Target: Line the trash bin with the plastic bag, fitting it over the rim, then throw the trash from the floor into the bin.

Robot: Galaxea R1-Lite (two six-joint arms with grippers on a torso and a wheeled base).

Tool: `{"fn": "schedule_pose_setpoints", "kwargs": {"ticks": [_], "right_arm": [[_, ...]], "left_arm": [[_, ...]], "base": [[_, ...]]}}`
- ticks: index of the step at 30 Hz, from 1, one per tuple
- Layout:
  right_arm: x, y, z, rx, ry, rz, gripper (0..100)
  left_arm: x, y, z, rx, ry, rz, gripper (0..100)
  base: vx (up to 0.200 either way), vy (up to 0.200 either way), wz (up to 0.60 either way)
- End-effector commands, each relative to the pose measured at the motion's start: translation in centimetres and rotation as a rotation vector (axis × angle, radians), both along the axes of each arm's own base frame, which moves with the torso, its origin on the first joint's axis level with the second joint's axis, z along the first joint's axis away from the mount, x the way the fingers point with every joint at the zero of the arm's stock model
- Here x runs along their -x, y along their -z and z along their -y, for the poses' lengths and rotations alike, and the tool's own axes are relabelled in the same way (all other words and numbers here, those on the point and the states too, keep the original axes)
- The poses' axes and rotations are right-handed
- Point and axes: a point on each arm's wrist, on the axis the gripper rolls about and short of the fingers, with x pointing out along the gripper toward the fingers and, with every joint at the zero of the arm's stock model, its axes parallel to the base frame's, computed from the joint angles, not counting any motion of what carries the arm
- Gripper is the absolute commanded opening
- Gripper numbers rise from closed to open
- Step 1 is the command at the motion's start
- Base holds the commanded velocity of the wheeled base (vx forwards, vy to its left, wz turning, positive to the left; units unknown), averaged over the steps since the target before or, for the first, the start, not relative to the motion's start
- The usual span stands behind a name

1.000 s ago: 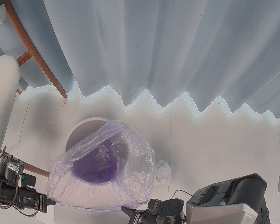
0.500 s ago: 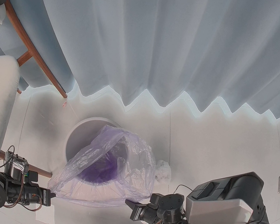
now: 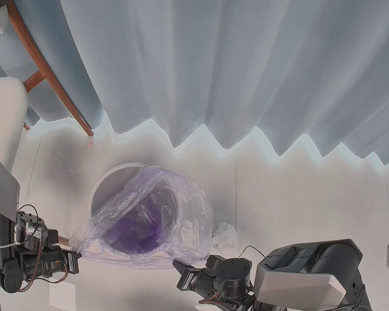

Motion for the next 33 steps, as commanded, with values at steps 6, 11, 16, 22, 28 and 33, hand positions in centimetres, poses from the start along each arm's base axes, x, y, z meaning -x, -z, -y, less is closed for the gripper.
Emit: {"fn": "schedule_pose_setpoints", "kwargs": {"ticks": [6,11,16,22,28,33], "right_arm": [[-1.1,-0.1,-0.8,-0.020,0.008,0.021,0],[-1.2,0.0,-0.9,-0.023,0.008,0.024,0],[-1.8,-0.3,-1.4,-0.040,0.029,0.051,0],[-1.7,0.0,-1.3,-0.025,0.024,0.049,100],[0.1,-0.3,-0.5,0.009,-0.006,0.023,100],[3.0,0.0,0.4,0.032,-0.104,-0.028,100]], "left_arm": [[0.5,1.3,-0.2,0.004,-0.030,-0.073,0],[0.5,1.2,-0.3,-0.011,-0.065,-0.070,0],[0.4,1.1,-0.3,-0.010,-0.073,-0.064,0],[0.4,1.0,-0.3,-0.014,-0.073,-0.057,0],[0.4,-0.2,-0.1,-0.003,-0.072,-0.005,100],[0.5,-1.4,0.1,0.019,-0.077,0.033,100]], "base": [[0.000,0.000,0.00],[0.000,0.000,0.00],[0.000,0.000,0.00],[0.000,0.000,0.00],[0.000,0.000,0.00],[0.000,0.000,0.00]]}}
